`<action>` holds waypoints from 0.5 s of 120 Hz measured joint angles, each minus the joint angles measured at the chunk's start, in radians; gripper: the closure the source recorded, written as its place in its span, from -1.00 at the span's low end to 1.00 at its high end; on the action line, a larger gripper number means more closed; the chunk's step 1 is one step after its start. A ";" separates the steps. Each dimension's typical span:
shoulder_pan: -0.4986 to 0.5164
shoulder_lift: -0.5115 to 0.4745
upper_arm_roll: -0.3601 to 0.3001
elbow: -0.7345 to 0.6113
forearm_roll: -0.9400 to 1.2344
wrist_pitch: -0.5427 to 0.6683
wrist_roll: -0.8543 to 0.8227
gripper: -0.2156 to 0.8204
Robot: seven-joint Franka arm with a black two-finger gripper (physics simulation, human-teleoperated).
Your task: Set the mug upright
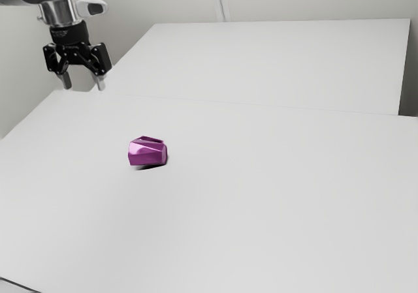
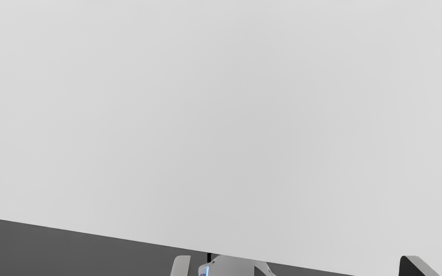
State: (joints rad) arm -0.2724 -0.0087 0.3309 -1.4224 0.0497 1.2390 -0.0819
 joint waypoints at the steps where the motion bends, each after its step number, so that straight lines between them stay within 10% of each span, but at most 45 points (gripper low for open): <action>1: 0.002 0.001 0.000 0.004 -0.002 0.004 -0.001 -0.55; 29: 0.067 0.028 0.005 -0.009 -0.075 0.135 -0.008 -0.55; 60: 0.220 0.061 0.015 -0.349 -0.356 0.423 0.137 -0.55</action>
State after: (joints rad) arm -0.0522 0.0521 0.3460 -1.7718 -0.3063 1.6623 0.0550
